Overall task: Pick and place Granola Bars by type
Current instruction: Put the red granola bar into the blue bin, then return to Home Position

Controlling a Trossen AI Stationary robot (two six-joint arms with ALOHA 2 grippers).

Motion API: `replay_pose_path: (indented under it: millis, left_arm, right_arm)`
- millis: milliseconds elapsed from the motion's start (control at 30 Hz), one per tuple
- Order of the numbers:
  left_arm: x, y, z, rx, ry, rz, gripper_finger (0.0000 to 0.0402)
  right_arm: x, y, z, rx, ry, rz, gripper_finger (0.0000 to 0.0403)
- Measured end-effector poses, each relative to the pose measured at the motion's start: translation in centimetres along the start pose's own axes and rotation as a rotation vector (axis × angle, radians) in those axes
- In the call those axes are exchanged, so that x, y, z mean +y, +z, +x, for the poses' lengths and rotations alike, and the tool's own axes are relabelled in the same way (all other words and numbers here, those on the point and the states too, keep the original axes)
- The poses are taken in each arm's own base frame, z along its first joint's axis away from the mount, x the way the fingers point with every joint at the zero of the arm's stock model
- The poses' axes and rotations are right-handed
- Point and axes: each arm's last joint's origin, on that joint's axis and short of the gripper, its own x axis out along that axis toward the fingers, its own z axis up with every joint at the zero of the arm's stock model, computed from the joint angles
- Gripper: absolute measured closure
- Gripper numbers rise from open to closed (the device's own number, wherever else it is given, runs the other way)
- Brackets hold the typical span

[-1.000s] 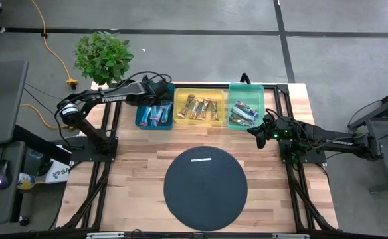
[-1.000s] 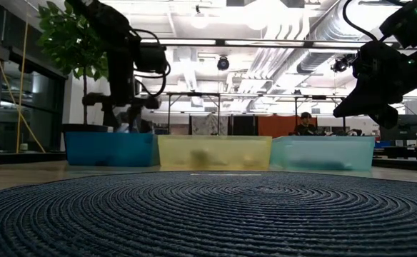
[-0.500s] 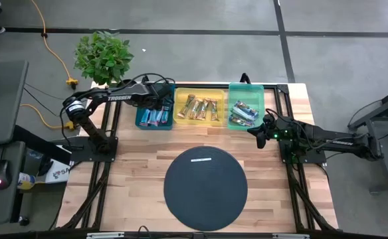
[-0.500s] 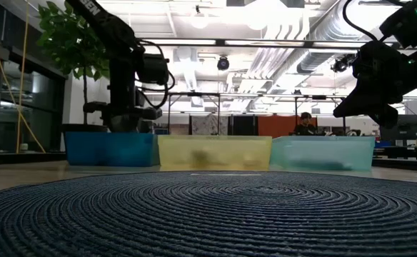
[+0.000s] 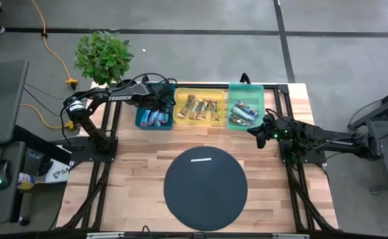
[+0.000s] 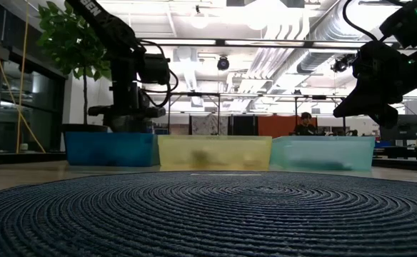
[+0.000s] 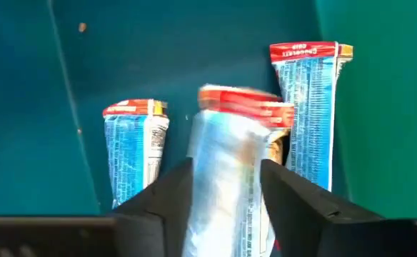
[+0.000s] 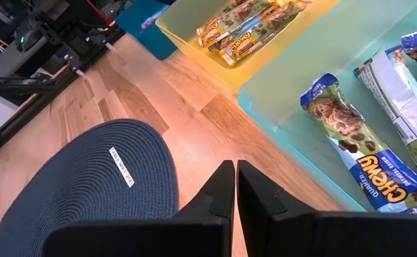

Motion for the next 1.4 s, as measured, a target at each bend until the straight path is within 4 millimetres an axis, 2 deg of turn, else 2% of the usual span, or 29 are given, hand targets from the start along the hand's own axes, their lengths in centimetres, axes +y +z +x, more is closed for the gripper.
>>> replay_pose_path:
  millis: [267, 400, 567, 667, 867, 1033, 1133, 1233, 1333, 1400]
  left_arm:
    - [-0.2, 0.0, -0.1, 0.032, -0.055, -0.003, 0.0152]
    - [-0.5, 0.1, -1.6, 0.002, -0.134, -0.002, 0.0132]
    - [-1.3, 0.3, -6.8, -0.153, -0.263, 0.040, 0.0129]
    - [-1.7, -0.4, -10.4, -0.268, -0.402, 0.077, 0.0129]
    - [-2.5, -4.0, -18.0, -0.469, -0.766, 0.267, 0.0134]
    - [-2.2, -7.8, -24.0, -0.651, -1.070, 0.399, 0.0181]
    - [-1.9, -10.2, -26.1, -0.729, -1.143, 0.483, 0.0232]
    - [-1.6, -12.3, -27.1, -0.773, -1.131, 0.561, 0.0298]
    - [-1.2, -14.2, -27.2, -0.757, -1.082, 0.637, 0.0373]
    - [-1.0, -15.2, -27.0, -0.736, -1.042, 0.677, 0.0391]
  right_arm:
    - [0.0, 0.0, 0.0, 0.000, 0.000, 0.000, 0.0402]
    - [0.0, 0.0, 0.0, 0.000, 0.000, 0.000, 0.0402]
    - [0.0, 0.0, 0.0, 0.000, 0.000, 0.000, 0.0402]
    - [0.0, 0.0, 0.0, 0.000, 0.000, 0.000, 0.0402]
    - [0.0, 0.0, 0.0, 0.000, 0.000, 0.000, 0.0402]
    - [0.0, 0.0, 0.0, 0.000, 0.000, 0.000, 0.0402]
    - [0.0, 0.0, 0.0, 0.000, 0.000, 0.000, 0.0402]
    - [0.0, 0.0, 0.0, 0.000, 0.000, -0.001, 0.0402]
    - [0.0, 0.0, 0.0, 0.000, 0.000, 0.000, 0.0402]
    - [0.0, 0.0, 0.0, 0.000, 0.000, 0.000, 0.0402]
